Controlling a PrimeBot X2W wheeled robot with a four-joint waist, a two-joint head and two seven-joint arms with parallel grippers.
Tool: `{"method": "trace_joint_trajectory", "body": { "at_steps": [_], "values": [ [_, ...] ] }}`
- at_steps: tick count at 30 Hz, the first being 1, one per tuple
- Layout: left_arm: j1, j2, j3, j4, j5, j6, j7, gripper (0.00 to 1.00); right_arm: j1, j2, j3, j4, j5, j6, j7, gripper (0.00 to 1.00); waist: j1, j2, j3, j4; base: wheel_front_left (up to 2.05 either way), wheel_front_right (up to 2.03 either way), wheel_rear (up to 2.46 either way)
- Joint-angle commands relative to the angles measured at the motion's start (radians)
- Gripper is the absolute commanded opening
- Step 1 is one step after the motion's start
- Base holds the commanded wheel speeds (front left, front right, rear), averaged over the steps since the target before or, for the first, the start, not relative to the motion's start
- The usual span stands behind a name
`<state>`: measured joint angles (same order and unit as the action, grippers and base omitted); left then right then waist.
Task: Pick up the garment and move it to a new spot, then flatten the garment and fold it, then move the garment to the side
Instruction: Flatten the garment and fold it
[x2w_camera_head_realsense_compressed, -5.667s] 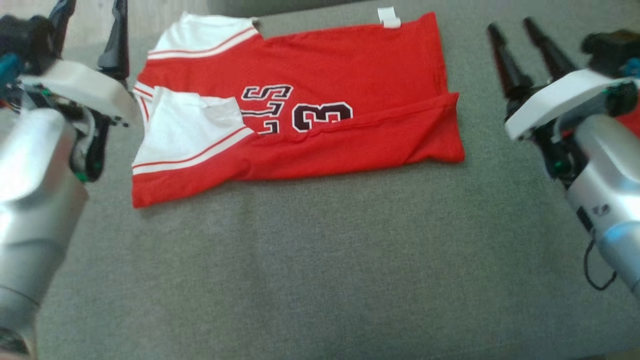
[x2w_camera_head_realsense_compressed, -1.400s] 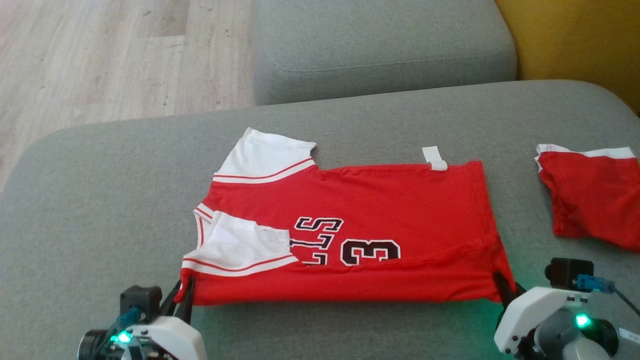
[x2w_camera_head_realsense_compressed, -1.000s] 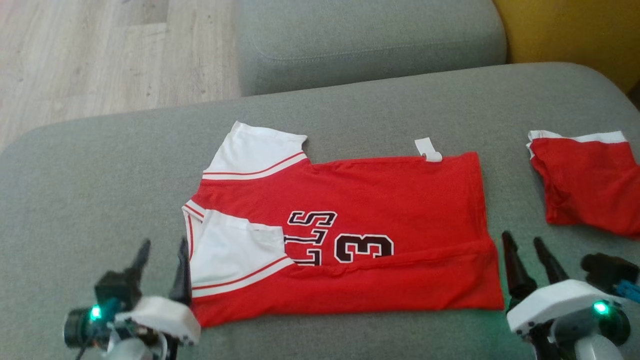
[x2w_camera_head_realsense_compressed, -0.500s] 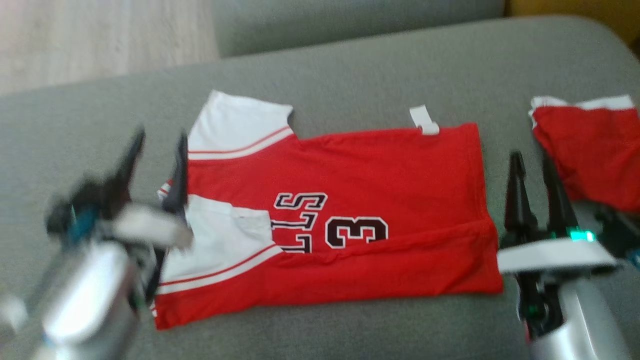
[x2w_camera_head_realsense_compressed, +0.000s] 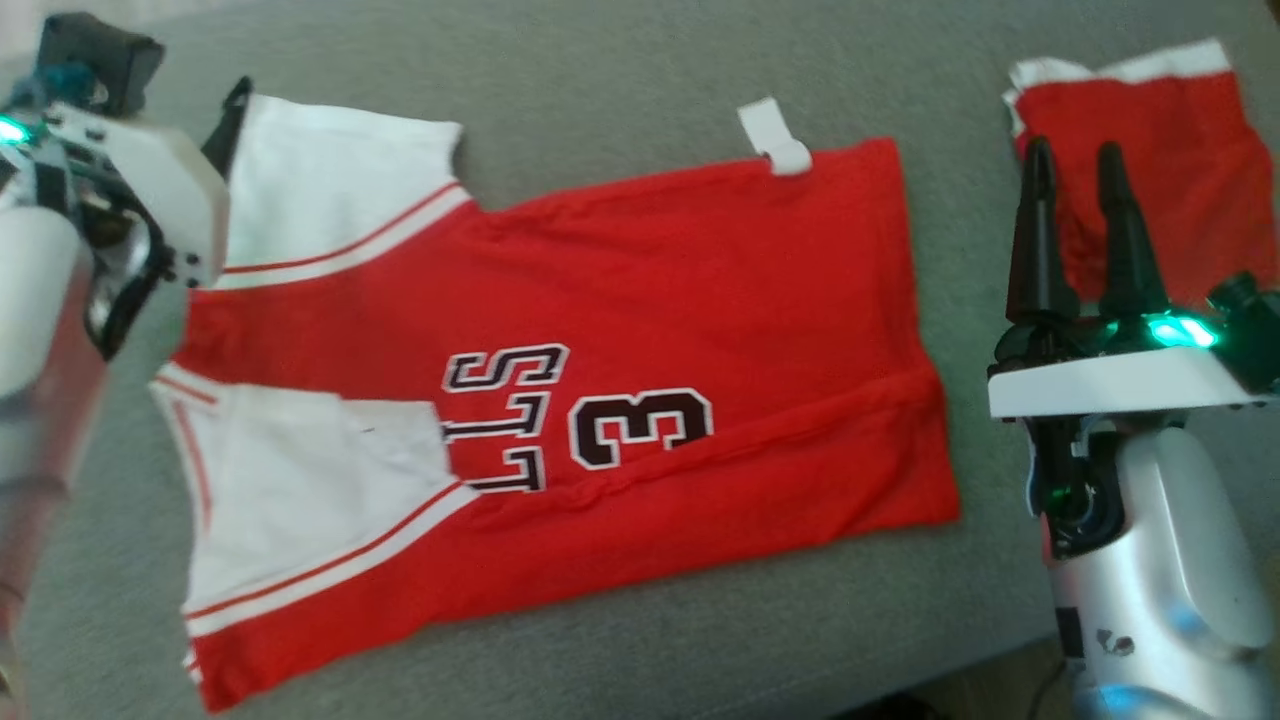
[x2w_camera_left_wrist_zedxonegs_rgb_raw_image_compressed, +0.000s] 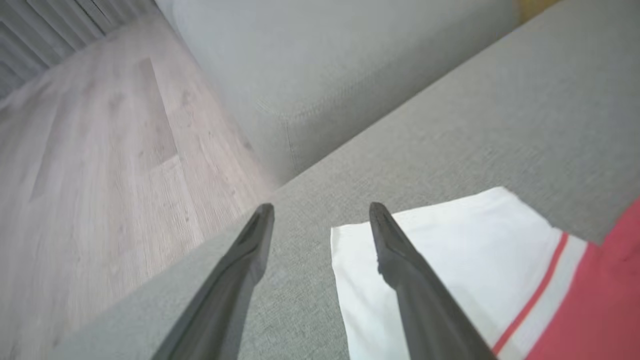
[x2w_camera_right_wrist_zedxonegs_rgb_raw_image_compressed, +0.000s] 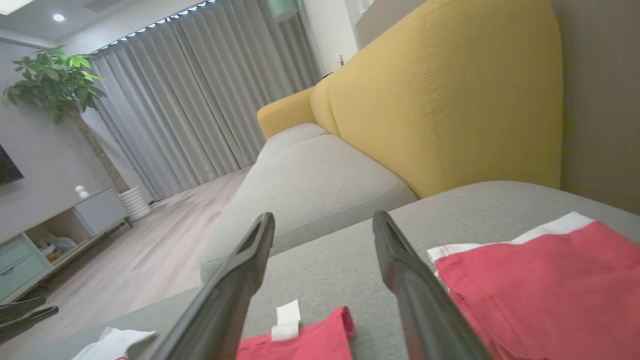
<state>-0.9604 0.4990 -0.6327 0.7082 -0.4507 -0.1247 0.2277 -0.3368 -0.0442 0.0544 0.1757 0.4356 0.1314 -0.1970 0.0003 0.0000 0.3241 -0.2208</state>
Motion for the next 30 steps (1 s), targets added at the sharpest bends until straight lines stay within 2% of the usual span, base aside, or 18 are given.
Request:
{"method": "trace_joint_trajectory", "body": {
  "at_steps": [1,6,12,20,21,22,23,25,30],
  "values": [
    [-0.090,0.056,0.017,0.018,-0.015,-0.003,0.037,1.00,-0.030,-0.006,0.028,-0.028,0.008,-0.001,-0.012,1.00,-0.0003,0.0000,0.052,-0.055,0.00,0.00,0.00],
    [-0.155,0.063,-0.044,0.124,-0.048,-0.005,0.122,1.00,-0.049,-0.006,0.063,-0.025,0.035,-0.001,-0.032,1.00,-0.0003,0.0000,0.098,-0.092,0.00,0.00,0.00],
    [-0.194,0.087,-0.118,0.194,-0.085,-0.006,0.184,1.00,-0.046,-0.006,0.059,-0.011,0.044,-0.001,-0.050,1.00,-0.0003,0.0000,0.126,-0.110,0.00,0.00,0.00],
    [-0.196,0.070,-0.189,0.207,-0.169,-0.006,0.239,0.98,-0.041,-0.006,0.041,-0.008,0.053,-0.001,-0.058,1.00,-0.0003,0.0000,0.136,-0.107,0.00,0.00,0.00],
    [-0.190,0.067,-0.200,0.198,-0.196,-0.006,0.260,0.54,-0.041,-0.006,0.036,-0.004,0.050,-0.001,-0.059,1.00,-0.0003,0.0000,0.134,-0.105,0.00,0.00,0.00],
    [-0.184,0.065,-0.212,0.185,-0.223,-0.006,0.279,0.31,-0.042,-0.006,0.030,-0.001,0.045,-0.001,-0.059,1.00,-0.0003,0.0000,0.133,-0.102,0.00,0.00,0.00],
    [-0.180,0.066,-0.225,0.168,-0.250,-0.006,0.296,0.00,-0.045,-0.006,0.023,0.003,0.040,-0.001,-0.059,1.00,-0.0003,0.0000,0.131,-0.098,0.00,0.00,0.00],
    [-0.184,0.081,-0.246,0.119,-0.312,-0.006,0.295,0.00,-0.058,-0.006,-0.004,0.010,0.016,-0.001,-0.060,1.00,-0.0003,0.0000,0.123,-0.083,0.00,0.00,0.00],
    [-0.200,0.076,-0.265,0.092,-0.341,-0.006,0.195,0.00,-0.087,-0.008,-0.028,0.000,-0.033,-0.001,-0.040,1.00,-0.0003,0.0000,0.091,-0.043,0.00,0.00,0.00]
  ]
}}
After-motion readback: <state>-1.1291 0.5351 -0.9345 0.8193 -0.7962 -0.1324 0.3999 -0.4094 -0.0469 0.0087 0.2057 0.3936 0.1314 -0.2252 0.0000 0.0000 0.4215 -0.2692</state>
